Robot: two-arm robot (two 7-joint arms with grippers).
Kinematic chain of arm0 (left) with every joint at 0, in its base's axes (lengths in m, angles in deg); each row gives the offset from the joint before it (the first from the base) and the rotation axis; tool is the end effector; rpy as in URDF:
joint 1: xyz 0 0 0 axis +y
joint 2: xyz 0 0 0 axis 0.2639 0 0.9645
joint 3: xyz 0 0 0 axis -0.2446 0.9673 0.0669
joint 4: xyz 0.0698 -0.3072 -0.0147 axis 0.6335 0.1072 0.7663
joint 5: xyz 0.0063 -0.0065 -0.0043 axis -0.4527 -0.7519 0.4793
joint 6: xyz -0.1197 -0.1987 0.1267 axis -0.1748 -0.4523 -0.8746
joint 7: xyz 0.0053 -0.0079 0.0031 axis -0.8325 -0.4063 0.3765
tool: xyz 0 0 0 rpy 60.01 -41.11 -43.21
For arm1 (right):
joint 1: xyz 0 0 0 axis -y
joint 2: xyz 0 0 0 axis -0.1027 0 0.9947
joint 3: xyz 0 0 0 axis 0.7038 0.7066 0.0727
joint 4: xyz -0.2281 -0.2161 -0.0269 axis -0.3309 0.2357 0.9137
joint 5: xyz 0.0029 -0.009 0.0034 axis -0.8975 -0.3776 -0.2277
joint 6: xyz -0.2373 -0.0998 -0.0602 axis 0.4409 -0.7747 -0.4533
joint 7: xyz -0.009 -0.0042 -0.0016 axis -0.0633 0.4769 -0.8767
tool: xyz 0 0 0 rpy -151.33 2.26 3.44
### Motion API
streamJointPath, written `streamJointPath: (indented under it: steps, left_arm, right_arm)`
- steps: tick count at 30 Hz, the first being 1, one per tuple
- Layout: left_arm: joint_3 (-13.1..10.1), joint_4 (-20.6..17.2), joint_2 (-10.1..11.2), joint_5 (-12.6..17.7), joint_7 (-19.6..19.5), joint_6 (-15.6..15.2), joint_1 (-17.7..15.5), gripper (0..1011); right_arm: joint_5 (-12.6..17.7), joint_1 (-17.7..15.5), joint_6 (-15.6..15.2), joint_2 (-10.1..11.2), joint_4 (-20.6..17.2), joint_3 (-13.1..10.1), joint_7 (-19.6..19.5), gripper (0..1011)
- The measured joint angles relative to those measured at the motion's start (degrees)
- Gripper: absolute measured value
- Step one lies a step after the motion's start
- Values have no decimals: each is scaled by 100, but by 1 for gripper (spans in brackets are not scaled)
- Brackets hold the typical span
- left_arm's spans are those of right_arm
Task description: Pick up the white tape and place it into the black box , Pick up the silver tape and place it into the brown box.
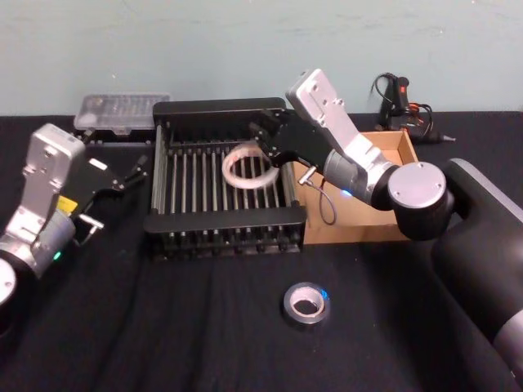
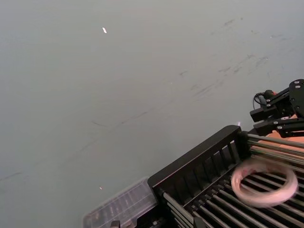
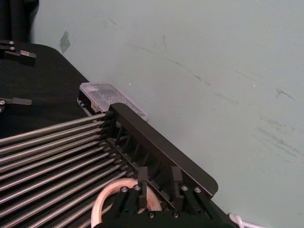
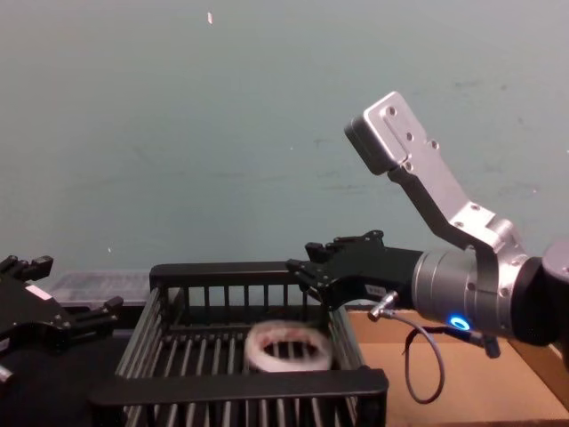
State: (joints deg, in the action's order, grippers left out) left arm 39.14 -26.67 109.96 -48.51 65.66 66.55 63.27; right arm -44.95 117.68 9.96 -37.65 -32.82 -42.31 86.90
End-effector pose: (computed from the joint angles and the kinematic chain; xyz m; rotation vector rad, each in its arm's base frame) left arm 0.3201 0.1089 -0.3141 0.3044 -0.2851 1.2478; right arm 0.4395 0.0496 -0.2893 -0.3019 -0.2999 -0.8206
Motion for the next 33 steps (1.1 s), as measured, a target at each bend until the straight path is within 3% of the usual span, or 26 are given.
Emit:
streamJointPath:
  steps: [10, 13, 24, 29, 33]
  left_arm:
    - [0, 0, 0, 0, 0, 0, 0, 1001]
    - [0, 0, 0, 0, 0, 0, 0, 1001]
    - [0, 0, 0, 0, 0, 0, 0, 1001]
    - [0, 0, 0, 0, 0, 0, 0, 1002]
    - [0, 0, 0, 0, 0, 0, 0, 1001]
  right_arm:
    - [4, -6, -7, 5, -14, -4, -6, 582]
    - [6, -7, -9, 7, -15, -4, -6, 712]
    - [8, -11, -13, 10, -22, -4, -6, 1000]
    - [19, -30, -14, 29, -65, -11, 8, 1002]
    - [66, -135, -70, 138, -305, -61, 65, 1002]
